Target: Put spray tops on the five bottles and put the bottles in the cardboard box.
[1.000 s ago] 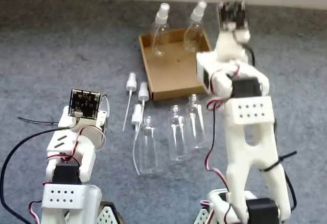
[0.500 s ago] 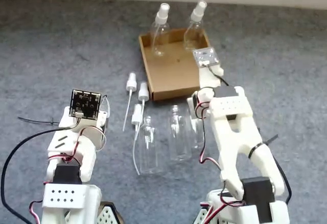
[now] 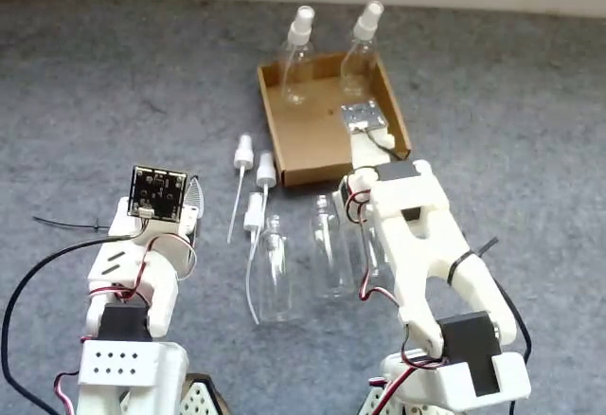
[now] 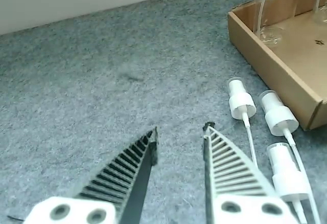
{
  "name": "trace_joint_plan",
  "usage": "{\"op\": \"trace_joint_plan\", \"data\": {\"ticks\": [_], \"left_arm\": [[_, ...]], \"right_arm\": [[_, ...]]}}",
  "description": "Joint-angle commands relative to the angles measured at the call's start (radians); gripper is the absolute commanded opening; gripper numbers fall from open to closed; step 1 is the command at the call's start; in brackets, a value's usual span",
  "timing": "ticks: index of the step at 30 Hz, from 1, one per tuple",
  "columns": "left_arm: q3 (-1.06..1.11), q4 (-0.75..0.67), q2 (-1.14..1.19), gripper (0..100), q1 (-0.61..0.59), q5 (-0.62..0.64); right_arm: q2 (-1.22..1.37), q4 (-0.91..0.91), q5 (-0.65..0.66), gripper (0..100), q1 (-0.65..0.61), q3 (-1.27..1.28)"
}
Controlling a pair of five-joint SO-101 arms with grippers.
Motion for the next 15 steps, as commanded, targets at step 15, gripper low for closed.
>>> {"op": "trace_joint_plan", "data": {"ticks": [15], "left_arm": [[-0.008,-0.015,-0.007,14,-0.005,-0.003]], "right_arm": [[-0.01,-0.016,0.54,2.7,0.819,-0.013]]}}
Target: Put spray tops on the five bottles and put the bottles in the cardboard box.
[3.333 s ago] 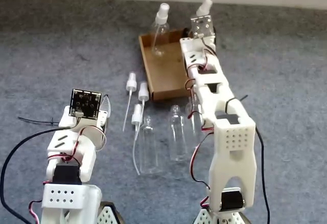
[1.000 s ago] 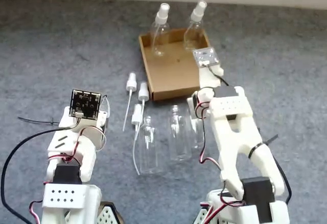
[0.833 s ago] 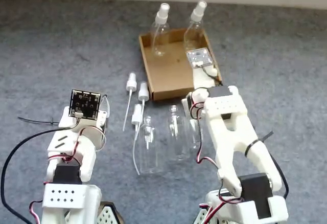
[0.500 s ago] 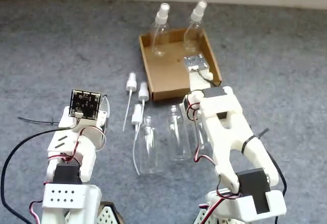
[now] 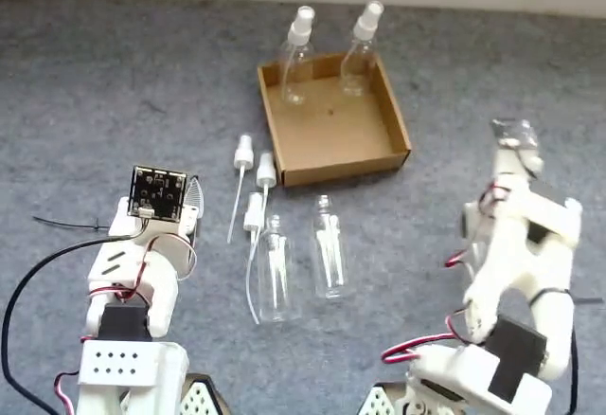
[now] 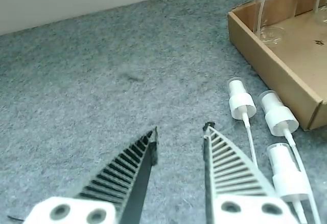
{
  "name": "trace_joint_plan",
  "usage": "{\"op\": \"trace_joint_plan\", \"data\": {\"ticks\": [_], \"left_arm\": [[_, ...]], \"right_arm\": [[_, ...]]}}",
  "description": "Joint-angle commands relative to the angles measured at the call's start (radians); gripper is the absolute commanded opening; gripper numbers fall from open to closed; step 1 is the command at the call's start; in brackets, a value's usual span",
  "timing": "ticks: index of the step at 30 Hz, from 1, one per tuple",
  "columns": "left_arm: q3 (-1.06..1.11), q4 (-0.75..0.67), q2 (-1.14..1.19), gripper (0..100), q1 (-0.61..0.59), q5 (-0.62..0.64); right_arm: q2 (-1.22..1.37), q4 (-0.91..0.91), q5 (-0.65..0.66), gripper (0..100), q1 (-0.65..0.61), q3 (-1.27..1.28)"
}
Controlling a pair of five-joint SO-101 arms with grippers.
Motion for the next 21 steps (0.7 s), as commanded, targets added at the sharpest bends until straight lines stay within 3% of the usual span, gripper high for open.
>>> {"op": "trace_joint_plan", "data": {"ticks": [1,8,11,15,21], "left_arm": [[-0.008,-0.015,-0.007,14,-0.005,-0.003],[-0.008,-0.015,-0.007,14,-0.005,-0.003],[-0.008,-0.015,-0.007,14,-0.005,-0.003],[-0.008,-0.015,-0.007,14,-0.005,-0.003],[-0.008,-0.015,-0.007,14,-0.005,-0.003]], "right_arm": [[-0.008,-0.016,0.095,2.7,0.119,-0.012],[-0.008,-0.016,0.098,2.9,0.134,-0.012],[-0.008,-0.01,0.097,7.7,0.119,-0.008],[-0.01,-0.01,0.037,17.3,0.102,-0.001],[-0.01,-0.008,-0.068,19.6,0.061,-0.005]]}}
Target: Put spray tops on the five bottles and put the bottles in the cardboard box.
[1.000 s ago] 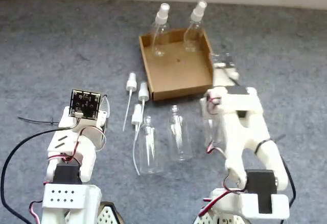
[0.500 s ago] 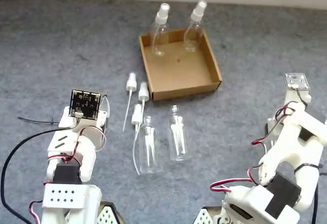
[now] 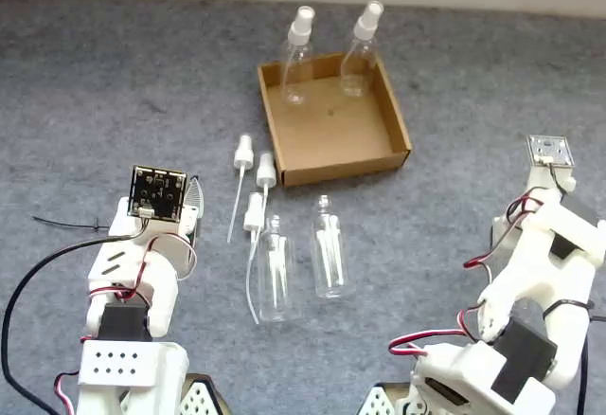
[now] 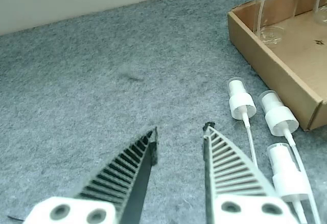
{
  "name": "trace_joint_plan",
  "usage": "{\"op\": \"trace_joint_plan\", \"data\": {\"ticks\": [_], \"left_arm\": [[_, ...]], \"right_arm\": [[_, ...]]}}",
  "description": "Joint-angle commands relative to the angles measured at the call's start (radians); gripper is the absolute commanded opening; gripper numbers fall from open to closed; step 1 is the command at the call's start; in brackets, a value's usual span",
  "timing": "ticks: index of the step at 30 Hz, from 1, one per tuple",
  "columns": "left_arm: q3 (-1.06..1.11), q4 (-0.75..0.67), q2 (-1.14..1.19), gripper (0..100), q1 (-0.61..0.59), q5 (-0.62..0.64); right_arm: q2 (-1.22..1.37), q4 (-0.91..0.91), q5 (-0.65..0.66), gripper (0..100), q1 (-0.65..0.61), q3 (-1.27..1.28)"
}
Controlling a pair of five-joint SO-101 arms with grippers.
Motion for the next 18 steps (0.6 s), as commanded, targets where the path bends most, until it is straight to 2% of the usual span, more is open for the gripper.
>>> {"op": "trace_joint_plan", "data": {"ticks": [1,6,10,14,18], "left_arm": [[-0.008,-0.015,-0.007,14,-0.005,-0.003],[-0.008,-0.015,-0.007,14,-0.005,-0.003],[-0.008,-0.015,-0.007,14,-0.005,-0.003],[-0.008,-0.015,-0.007,14,-0.005,-0.003],[-0.008,-0.015,-0.007,14,-0.005,-0.003]], "right_arm": [[-0.01,-0.008,-0.052,20.4,-0.03,-0.008],[-0.008,-0.008,-0.048,27.8,-0.044,-0.015],[-0.007,-0.005,-0.048,28.6,-0.041,-0.067],[0.041,0.062,-0.046,28.6,-0.044,-0.147],[0.197,0.196,-0.046,28.6,-0.038,-0.355]]}}
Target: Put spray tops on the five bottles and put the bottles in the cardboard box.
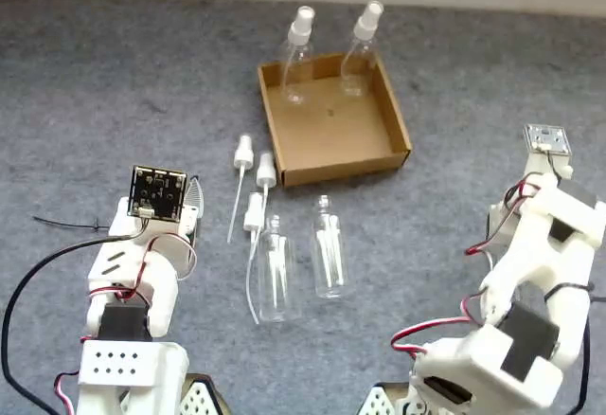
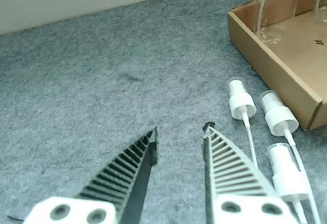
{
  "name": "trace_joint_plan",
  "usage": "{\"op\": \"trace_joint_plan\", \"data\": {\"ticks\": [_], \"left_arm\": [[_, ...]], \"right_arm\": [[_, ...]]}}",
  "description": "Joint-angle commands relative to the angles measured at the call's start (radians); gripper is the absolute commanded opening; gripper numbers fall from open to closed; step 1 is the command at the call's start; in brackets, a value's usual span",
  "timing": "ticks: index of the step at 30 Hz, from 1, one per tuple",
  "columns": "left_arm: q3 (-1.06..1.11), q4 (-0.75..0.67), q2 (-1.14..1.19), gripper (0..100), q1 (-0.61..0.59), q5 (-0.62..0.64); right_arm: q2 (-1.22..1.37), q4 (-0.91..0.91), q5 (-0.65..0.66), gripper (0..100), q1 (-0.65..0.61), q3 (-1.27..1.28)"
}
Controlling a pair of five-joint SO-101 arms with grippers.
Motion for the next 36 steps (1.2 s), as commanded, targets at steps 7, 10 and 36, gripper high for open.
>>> {"op": "trace_joint_plan", "data": {"ticks": [7,10,36], "left_arm": [[-0.008,-0.015,-0.007,14,-0.005,-0.003],[-0.008,-0.015,-0.007,14,-0.005,-0.003],[-0.008,-0.015,-0.007,14,-0.004,-0.003]], "right_arm": [[0.208,0.162,-0.002,28.6,-0.008,-0.384],[0.231,0.163,0.0,28.6,-0.01,-0.384],[0.269,0.226,0.106,12.3,-0.007,-0.384]]}}
